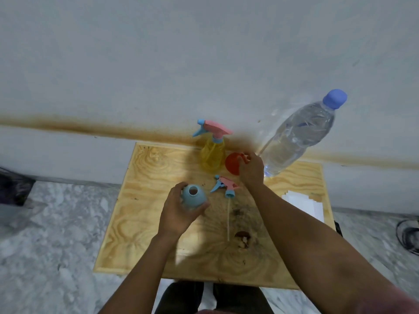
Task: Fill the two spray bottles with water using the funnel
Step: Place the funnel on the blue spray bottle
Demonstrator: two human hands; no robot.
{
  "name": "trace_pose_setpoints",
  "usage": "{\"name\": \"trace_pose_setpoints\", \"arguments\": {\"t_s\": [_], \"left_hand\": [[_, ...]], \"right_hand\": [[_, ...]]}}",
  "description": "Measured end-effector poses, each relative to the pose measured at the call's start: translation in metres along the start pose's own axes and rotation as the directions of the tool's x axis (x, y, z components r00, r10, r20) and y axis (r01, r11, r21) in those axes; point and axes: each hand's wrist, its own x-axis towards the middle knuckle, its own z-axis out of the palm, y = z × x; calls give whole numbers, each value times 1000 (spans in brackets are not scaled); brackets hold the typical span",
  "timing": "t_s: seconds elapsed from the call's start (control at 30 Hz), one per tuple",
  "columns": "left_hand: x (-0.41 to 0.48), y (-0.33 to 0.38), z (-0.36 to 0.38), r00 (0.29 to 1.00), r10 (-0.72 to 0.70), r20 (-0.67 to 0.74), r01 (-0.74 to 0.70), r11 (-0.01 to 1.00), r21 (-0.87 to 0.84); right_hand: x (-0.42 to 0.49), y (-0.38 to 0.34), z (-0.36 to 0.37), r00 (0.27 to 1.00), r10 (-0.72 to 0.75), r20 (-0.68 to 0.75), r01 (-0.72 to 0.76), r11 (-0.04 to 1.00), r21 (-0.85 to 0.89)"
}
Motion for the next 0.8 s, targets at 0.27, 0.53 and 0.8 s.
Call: {"name": "trace_pose_setpoints", "arguments": {"t_s": [0.27,0.53,0.8], "left_hand": [[-1,3,1,1000,-1,-11,1,998,59],[-10,11,-17,990,131,59,-136,985,104],[-9,49,-60,941,338,34,-339,939,50]], "right_hand": [[-16,-10,-20,991,-97,-90,100,995,21],[-90,-46,-69,938,-225,-265,267,955,133],[-121,-97,-82,956,-251,153,167,891,423]]}}
